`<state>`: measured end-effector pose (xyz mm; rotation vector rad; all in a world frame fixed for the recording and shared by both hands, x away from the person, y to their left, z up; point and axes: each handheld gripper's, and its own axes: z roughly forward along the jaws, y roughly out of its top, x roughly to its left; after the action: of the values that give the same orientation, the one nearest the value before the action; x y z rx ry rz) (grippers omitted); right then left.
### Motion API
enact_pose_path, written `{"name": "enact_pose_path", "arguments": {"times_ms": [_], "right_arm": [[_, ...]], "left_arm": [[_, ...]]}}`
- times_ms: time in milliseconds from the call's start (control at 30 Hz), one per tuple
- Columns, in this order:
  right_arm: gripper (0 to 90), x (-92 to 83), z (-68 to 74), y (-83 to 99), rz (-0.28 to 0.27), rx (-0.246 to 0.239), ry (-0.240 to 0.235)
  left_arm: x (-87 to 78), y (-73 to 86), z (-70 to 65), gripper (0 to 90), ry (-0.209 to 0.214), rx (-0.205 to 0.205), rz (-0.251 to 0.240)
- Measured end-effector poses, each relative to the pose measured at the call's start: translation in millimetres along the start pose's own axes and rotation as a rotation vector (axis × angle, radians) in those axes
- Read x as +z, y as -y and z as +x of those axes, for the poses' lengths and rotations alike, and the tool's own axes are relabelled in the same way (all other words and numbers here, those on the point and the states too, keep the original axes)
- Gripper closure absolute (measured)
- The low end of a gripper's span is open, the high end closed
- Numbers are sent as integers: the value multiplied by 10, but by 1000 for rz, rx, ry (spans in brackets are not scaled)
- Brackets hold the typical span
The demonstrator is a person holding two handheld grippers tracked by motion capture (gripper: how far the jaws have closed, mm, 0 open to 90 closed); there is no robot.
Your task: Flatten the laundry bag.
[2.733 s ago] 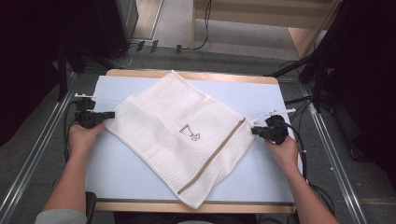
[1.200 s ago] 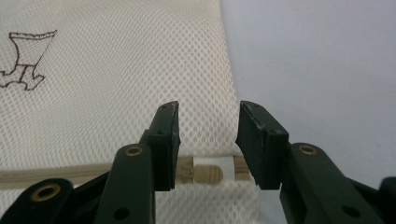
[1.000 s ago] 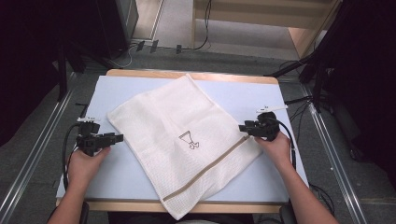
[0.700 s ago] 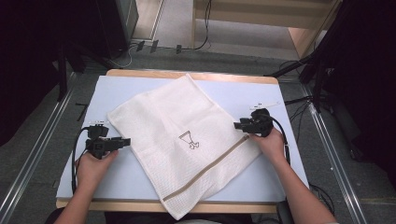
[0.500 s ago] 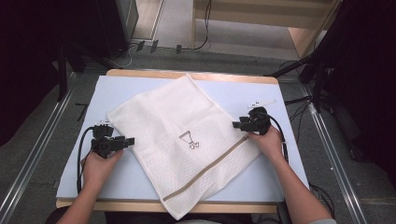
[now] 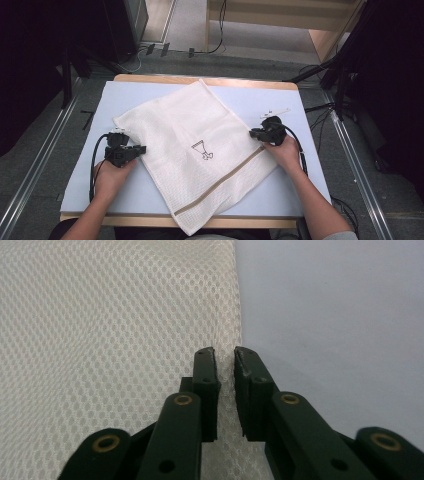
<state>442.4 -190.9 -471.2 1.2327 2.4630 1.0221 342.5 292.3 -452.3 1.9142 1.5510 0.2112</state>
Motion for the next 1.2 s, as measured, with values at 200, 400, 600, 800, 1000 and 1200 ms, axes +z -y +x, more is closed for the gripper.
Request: {"name": "enact_pose_path", "arguments": {"times_ms": [200,400,600,800,1000,1200], "right_arm": [[862,-33,-4,11,0,29,-11],[860,-100,0,38,-8,53,-37],[857,-151,75,104,1,57,-46],[852,-235,160,223,5,52,-45],[845,-387,325,431,5,34,-50],[847,-471,462,570,11,35,-62]], "left_arm": [[-16,-94,43,874,37,-9,17],[27,-323,194,874,39,-20,-30],[220,-644,310,873,53,-4,-35],[369,-817,318,870,55,21,-39],[508,-998,281,863,67,50,-18],[642,-1131,231,854,83,71,-21]]}}
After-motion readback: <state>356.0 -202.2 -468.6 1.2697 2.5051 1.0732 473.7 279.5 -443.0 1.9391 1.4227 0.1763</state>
